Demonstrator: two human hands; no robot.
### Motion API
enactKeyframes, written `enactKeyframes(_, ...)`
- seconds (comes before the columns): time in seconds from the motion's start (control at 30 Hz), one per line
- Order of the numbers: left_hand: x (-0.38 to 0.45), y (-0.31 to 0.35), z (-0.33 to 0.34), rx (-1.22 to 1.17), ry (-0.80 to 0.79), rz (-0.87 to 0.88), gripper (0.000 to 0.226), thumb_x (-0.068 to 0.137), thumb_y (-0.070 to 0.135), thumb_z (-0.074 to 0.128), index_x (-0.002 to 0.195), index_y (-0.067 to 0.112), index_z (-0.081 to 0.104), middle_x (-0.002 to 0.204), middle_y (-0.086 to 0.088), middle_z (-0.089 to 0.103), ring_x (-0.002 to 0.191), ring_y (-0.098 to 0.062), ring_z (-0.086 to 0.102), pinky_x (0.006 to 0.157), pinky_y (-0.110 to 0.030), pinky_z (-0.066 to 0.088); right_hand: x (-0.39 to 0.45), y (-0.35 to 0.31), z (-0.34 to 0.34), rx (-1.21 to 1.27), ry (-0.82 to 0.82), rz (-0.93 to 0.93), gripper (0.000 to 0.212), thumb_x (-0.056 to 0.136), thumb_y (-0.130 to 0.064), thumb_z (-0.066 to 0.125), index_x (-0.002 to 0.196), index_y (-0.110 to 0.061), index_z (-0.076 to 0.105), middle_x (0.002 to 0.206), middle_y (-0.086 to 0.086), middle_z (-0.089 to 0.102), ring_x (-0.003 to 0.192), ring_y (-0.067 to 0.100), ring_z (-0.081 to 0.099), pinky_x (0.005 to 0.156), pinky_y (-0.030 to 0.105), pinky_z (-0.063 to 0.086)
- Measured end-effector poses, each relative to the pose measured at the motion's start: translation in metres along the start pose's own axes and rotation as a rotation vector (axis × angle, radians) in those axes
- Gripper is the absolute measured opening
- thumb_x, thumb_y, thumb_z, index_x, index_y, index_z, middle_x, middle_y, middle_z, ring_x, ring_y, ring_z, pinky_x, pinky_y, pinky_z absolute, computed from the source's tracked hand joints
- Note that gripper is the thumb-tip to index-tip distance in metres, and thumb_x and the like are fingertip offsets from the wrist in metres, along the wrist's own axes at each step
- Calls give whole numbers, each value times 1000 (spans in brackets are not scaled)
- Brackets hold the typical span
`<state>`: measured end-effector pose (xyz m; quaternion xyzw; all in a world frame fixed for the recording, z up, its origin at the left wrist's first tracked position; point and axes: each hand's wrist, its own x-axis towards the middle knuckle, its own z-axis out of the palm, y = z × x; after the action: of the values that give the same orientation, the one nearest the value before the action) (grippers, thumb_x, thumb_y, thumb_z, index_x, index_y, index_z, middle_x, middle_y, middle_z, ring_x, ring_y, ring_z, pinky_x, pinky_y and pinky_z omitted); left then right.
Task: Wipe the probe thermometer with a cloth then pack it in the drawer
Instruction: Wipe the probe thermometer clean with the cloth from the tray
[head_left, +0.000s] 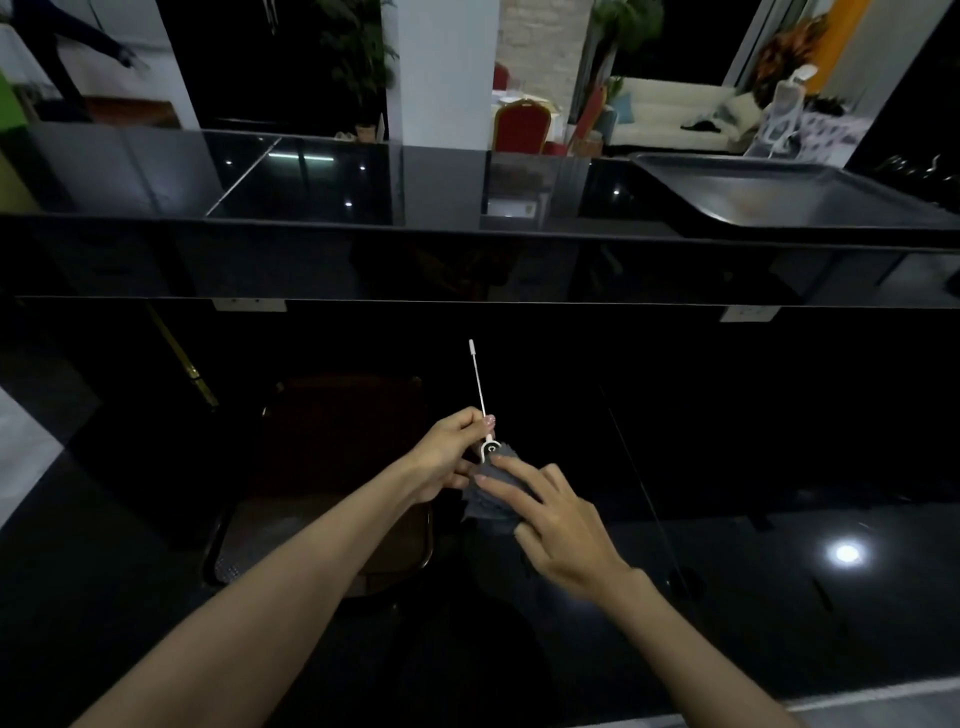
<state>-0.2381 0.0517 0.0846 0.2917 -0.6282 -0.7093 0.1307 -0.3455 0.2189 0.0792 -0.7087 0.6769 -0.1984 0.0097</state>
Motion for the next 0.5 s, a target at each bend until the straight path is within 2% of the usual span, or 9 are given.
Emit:
enactKeyframes(0.1, -2, 6, -3, -20, -32, -1, 25, 98, 39, 48, 95, 15, 51, 94, -9, 61, 65, -23, 66, 53, -29, 54, -16, -1, -8, 14, -48, -83, 61, 81, -19, 45, 139, -36, 41, 149, -9, 34, 100, 13, 44, 55, 21, 49)
enactKeyframes(0.17, -2, 11, 1, -25, -37, -4, 24, 99, 38, 48, 96, 15, 51, 92, -8, 60, 60, -19, 65, 51, -28, 54, -16, 1, -19, 5, -10, -145, 60, 78, -16, 47, 135, -34, 46, 145, -8, 41, 97, 13, 46, 55, 26, 51)
enactKeyframes(0.23, -2, 17, 5, 1, -27, 4, 24, 98, 39, 48, 93, 15, 51, 87, -4, 58, 57, -15, 60, 48, -24, 50, -6, 4, -29, 20, 69, -114, 61, 77, -14, 46, 136, -32, 47, 142, -6, 45, 96, 13, 47, 59, 28, 53)
enactKeyframes(0.37, 0, 21, 10, 84, -25, 77, 24, 99, 39, 49, 83, 21, 53, 81, -2, 57, 72, -15, 59, 53, -26, 50, 12, 5, -21, -22, 104, 13, 64, 84, -21, 39, 147, -33, 29, 152, -4, 29, 107, 18, 47, 64, 30, 56)
enactKeyframes(0.43, -1, 22, 7, 74, -15, 74, 25, 98, 39, 49, 81, 21, 52, 78, -1, 55, 66, -14, 57, 51, -25, 46, 7, 5, -11, -34, 81, -11, 67, 87, -20, 40, 149, -34, 21, 155, -4, 22, 107, 16, 45, 65, 26, 55)
enactKeyframes(0.5, -4, 21, 4, 23, -4, 63, 25, 98, 38, 49, 85, 18, 52, 80, -3, 55, 56, -13, 57, 46, -22, 43, -5, 3, -8, -13, 56, -42, 70, 84, -17, 44, 148, -33, 22, 154, -4, 22, 104, 15, 47, 65, 24, 54)
